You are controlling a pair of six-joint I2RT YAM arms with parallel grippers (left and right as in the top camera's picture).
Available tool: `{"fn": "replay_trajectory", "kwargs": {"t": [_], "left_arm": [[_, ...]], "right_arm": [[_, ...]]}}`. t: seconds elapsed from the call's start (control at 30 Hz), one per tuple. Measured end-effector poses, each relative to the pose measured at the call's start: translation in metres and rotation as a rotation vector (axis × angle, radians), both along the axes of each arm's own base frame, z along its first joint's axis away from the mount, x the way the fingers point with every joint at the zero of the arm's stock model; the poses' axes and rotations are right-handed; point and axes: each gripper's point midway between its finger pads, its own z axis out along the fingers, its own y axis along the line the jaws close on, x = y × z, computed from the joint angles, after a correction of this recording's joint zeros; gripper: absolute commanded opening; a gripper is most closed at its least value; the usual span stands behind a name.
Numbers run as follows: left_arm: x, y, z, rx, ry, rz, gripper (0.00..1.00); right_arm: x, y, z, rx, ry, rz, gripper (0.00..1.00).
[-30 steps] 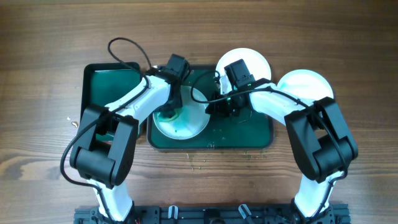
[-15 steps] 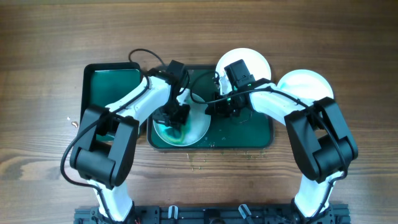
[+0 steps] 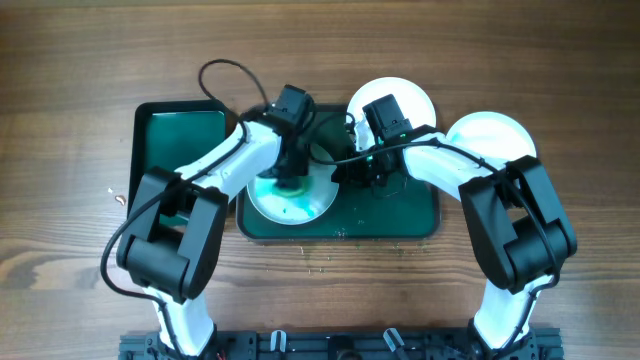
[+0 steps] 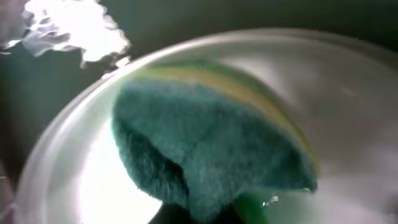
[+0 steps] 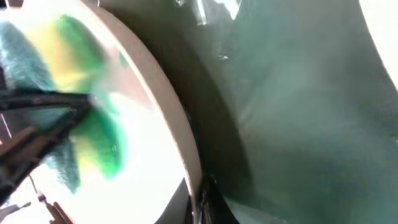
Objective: Clean dirty plates on tray and stack at the side
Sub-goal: 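Scrub the center plate with the sponge in the left gripper, then lift the center plate with the right gripper and carry it right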
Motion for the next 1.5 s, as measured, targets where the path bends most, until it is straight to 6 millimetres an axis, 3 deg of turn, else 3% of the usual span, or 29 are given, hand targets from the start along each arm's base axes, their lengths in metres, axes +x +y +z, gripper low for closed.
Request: {"fn": "replay_trajectory", "kwargs": {"t": [0.07, 0.13, 0.3, 0.43, 0.6, 0.63, 0.77, 0.9, 1.13, 1.4, 1.5], "left_arm": [[-0.007, 0.029, 0.005, 0.116, 0.031, 0.096, 0.04], [-0.009, 0.043, 0.019, 0.160, 0.062, 0.157, 0.04], [0.002, 0.049, 0.052, 0.146, 0.070, 0.223, 0.04], [0.014, 0.055, 0.079, 0.079, 0.041, 0.279, 0.04], [0.017, 0.054, 0.090, 0.041, 0.019, 0.293, 0.04], [0.017, 0.054, 0.090, 0.038, 0.020, 0.293, 0.04], [0.024, 0.051, 0.091, 0.019, -0.008, 0.295, 0.04], [0.026, 0.050, 0.091, 0.015, -0.017, 0.295, 0.04], [0.026, 0.050, 0.091, 0.015, -0.016, 0.295, 0.04], [0.026, 0.050, 0.091, 0.014, -0.016, 0.296, 0.04], [0.026, 0.050, 0.091, 0.013, -0.015, 0.295, 0.04]], "right_arm": [[0.000, 0.000, 0.000, -0.001, 0.000, -0.001, 0.04], [0.000, 0.000, 0.000, -0.003, 0.003, -0.004, 0.04], [-0.005, -0.003, -0.002, -0.015, 0.031, -0.010, 0.04], [-0.008, -0.019, 0.006, -0.097, 0.011, -0.030, 0.04], [-0.001, -0.045, 0.057, -0.207, -0.148, -0.062, 0.04], [0.003, -0.057, 0.082, -0.247, -0.232, -0.093, 0.04], [-0.001, -0.094, 0.129, -0.467, -0.424, -0.154, 0.04], [-0.008, -0.113, 0.157, -0.656, -0.571, -0.177, 0.04], [-0.014, -0.115, 0.178, -0.884, -0.742, -0.170, 0.04], [-0.030, -0.098, 0.228, -1.111, -1.050, -0.192, 0.04], [-0.041, -0.094, 0.256, -1.206, -1.189, -0.242, 0.04]]}}
